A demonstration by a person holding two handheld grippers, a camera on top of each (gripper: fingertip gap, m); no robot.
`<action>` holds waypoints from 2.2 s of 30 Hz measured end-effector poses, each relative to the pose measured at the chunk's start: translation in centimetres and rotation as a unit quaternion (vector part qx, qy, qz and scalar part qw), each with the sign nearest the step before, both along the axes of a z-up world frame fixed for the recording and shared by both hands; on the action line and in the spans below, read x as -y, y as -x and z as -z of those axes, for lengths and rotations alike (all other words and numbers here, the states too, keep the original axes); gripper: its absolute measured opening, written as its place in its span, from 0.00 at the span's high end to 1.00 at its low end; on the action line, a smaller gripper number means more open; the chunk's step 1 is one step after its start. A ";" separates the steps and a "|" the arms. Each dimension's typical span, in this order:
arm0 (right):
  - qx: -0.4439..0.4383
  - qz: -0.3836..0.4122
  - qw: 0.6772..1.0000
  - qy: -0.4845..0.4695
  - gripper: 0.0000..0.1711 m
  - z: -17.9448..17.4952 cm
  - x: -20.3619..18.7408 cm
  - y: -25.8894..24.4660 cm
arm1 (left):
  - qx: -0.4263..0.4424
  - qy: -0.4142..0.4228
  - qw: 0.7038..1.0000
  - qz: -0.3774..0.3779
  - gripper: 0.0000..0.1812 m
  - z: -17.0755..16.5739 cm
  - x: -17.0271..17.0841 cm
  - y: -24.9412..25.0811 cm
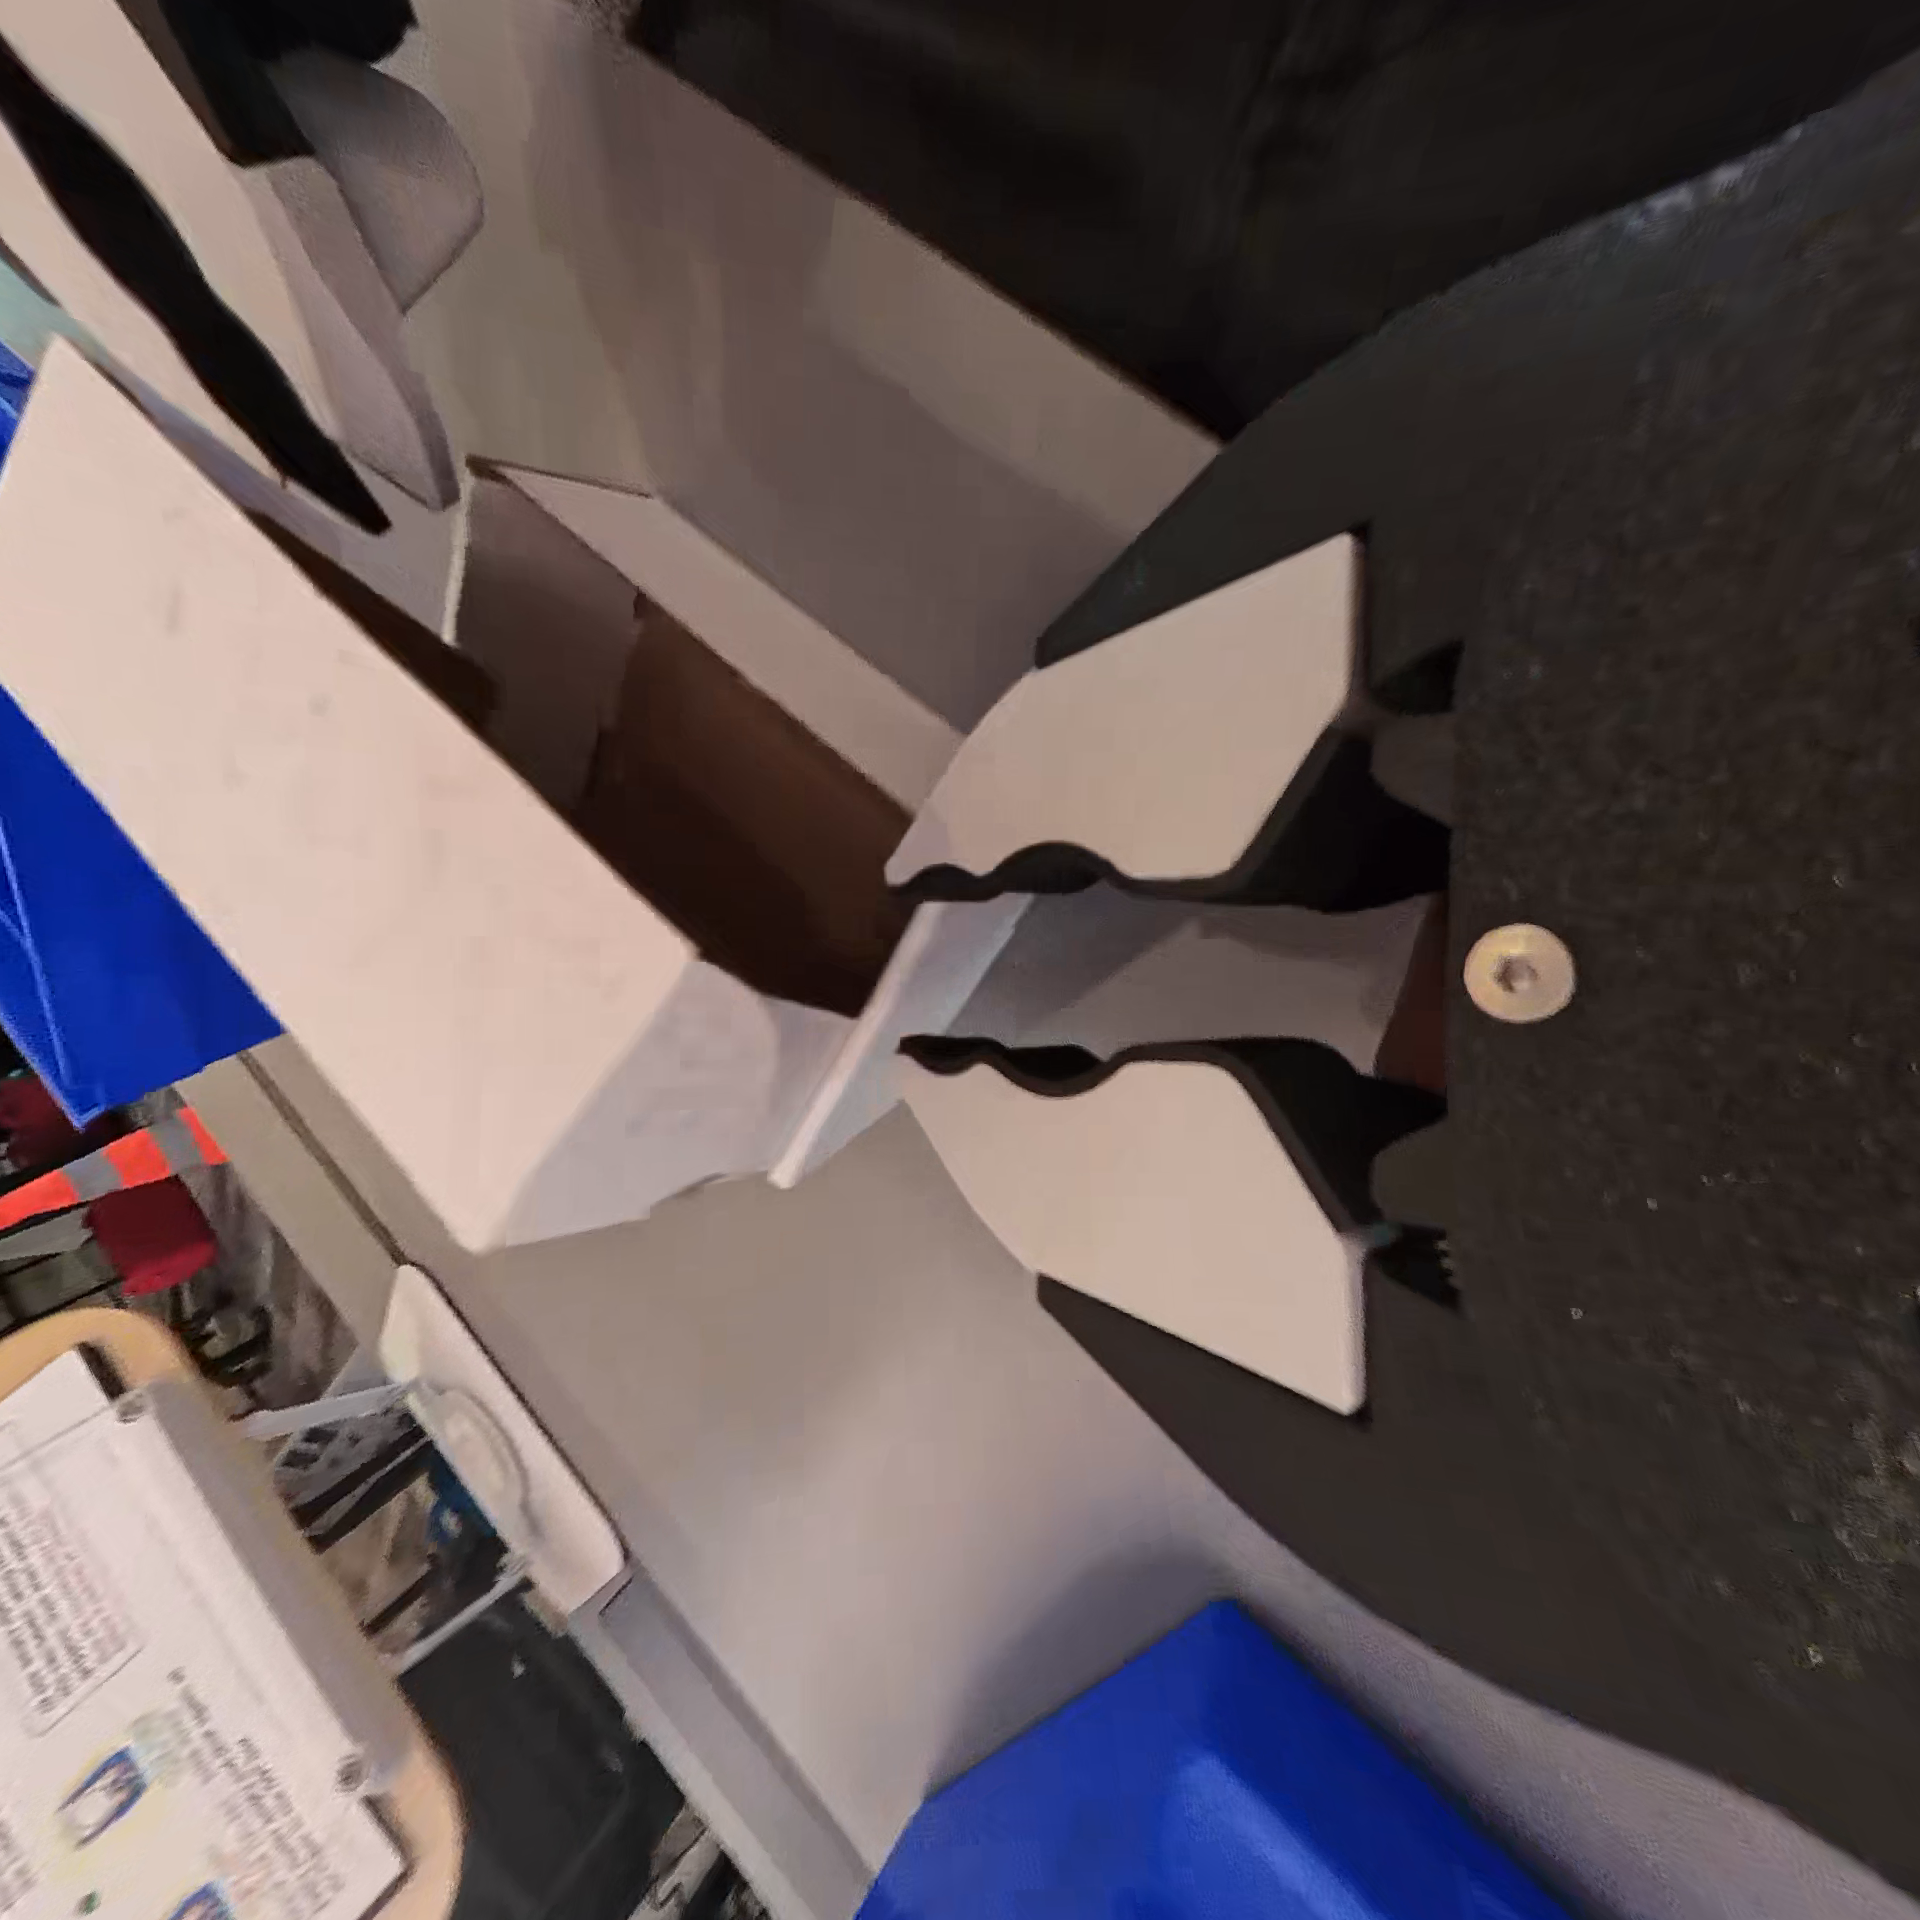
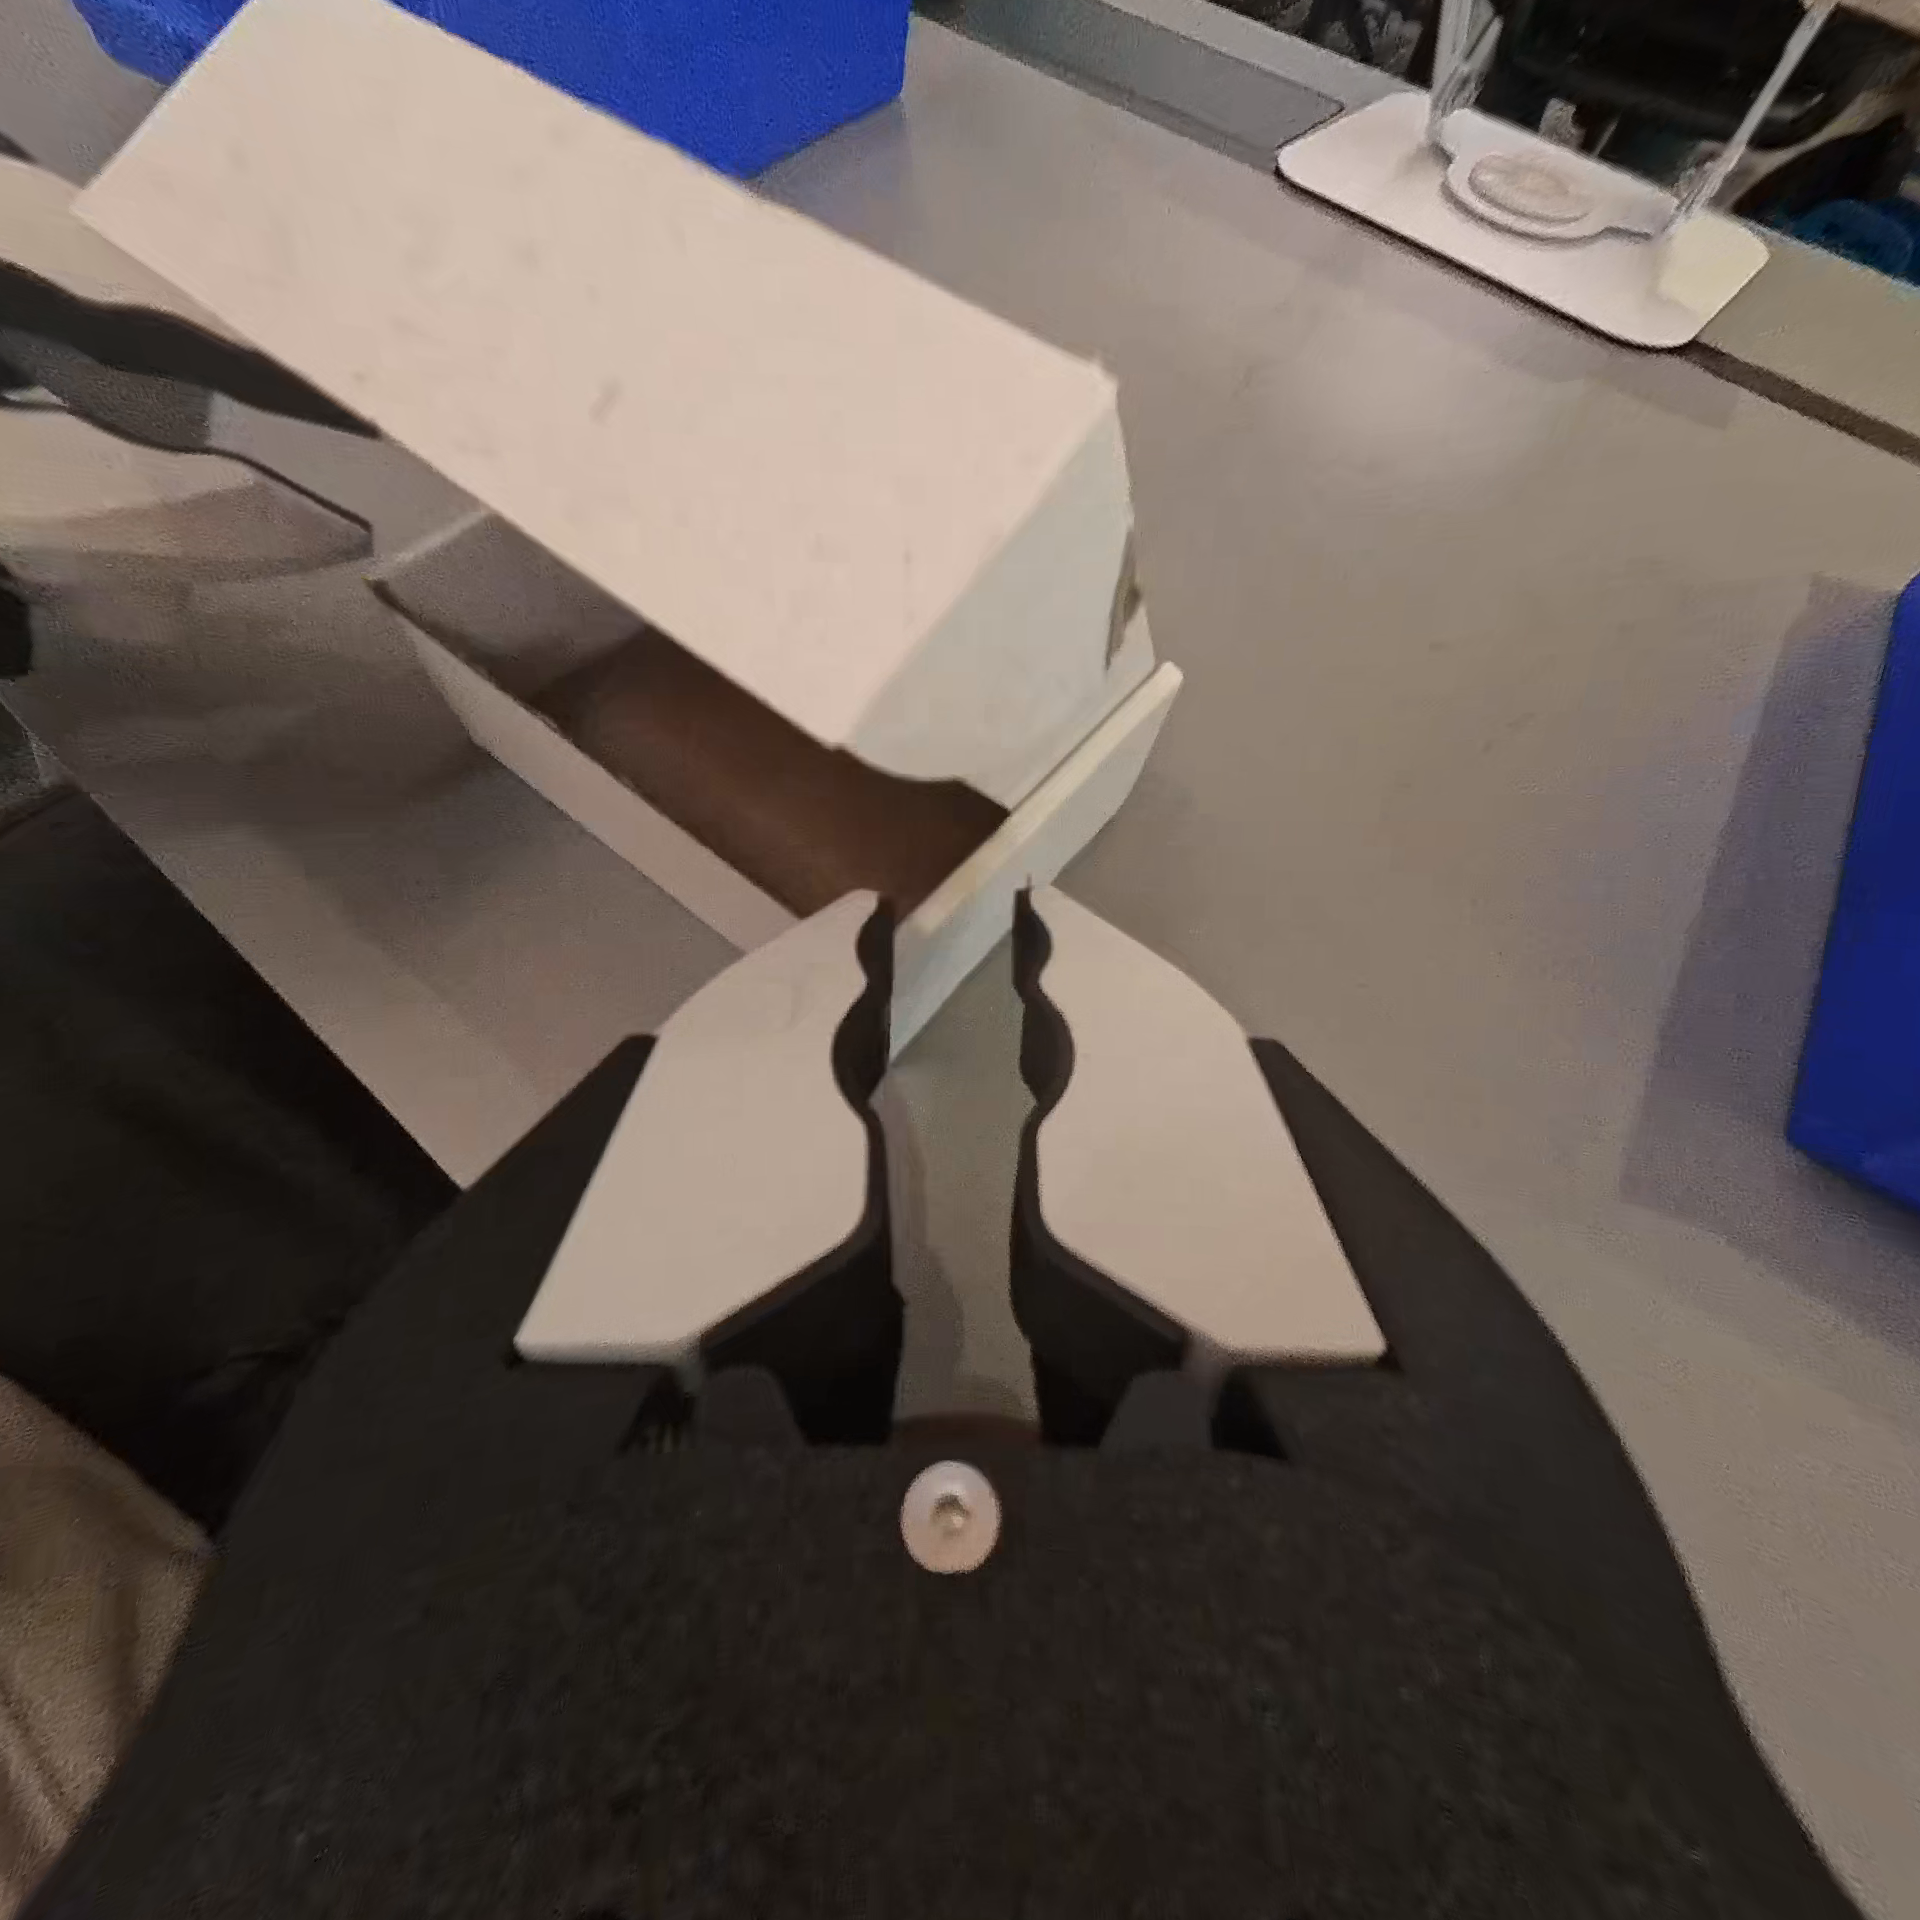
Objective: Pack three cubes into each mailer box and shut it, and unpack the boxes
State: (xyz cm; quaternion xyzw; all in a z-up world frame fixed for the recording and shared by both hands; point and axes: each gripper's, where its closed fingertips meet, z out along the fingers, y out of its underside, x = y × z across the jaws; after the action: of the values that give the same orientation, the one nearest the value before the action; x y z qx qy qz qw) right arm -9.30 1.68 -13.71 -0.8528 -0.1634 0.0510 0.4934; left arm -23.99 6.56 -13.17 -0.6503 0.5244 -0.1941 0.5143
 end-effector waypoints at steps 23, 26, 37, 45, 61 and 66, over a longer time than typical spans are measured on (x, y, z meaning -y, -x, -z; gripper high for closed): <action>0.071 -0.014 0.996 0.047 0.97 -2.6 3.8 2.5 | -0.030 0.066 0.996 -0.053 0.96 -3.0 3.8 0.2; 0.065 -0.020 0.993 0.096 0.98 -1.0 5.5 3.3 | -0.079 0.088 0.992 -0.047 0.96 -1.9 5.7 0.8; 0.022 -0.033 0.996 0.078 0.82 2.2 6.8 4.0 | -0.033 0.010 0.997 -0.065 0.83 0.0 7.3 1.6; 0.158 0.073 0.983 -0.053 0.85 0.1 4.7 0.5 | -0.001 -0.034 0.995 -0.097 0.88 -1.4 6.8 1.1; 0.114 0.034 0.993 0.023 0.97 1.3 6.3 2.6 | 0.011 0.096 0.994 -0.048 0.96 -0.4 9.4 1.1; 0.063 0.038 0.993 0.092 0.98 4.2 6.9 2.6 | -0.028 0.139 0.989 -0.041 0.96 2.6 9.8 1.2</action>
State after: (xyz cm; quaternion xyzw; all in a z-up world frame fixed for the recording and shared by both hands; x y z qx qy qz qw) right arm -11.92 -5.18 -17.93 -0.9016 -0.1568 -0.0067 0.4030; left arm -25.21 -3.25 -15.77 -0.7414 0.4796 -0.2260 0.4114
